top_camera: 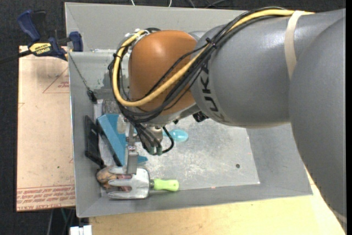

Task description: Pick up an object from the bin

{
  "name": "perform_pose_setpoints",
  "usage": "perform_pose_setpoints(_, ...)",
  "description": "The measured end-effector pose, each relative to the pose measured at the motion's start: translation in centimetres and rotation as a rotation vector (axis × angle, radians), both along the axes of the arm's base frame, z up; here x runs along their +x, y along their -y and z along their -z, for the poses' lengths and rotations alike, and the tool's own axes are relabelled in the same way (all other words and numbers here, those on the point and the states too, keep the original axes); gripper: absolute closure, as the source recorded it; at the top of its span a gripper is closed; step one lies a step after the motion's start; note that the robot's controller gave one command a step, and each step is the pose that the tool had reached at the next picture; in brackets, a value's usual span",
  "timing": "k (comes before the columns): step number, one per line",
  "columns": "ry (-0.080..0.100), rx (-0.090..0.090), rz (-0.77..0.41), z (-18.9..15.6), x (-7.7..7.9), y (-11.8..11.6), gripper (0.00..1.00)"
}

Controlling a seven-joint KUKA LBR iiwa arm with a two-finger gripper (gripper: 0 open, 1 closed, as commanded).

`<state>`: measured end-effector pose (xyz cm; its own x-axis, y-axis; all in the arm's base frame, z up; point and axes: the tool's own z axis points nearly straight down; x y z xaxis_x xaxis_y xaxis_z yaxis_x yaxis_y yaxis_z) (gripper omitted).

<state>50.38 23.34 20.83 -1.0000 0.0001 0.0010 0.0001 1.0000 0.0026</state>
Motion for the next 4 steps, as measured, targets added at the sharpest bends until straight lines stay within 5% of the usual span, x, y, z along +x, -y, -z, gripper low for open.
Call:
perform_pose_setpoints(3,0.003,0.001,-0.075,-2.9,1.1,-0.4,0.00)
perform_pose_setpoints(4,0.009,0.004,-0.036,2.3,5.2,2.2,0.00)
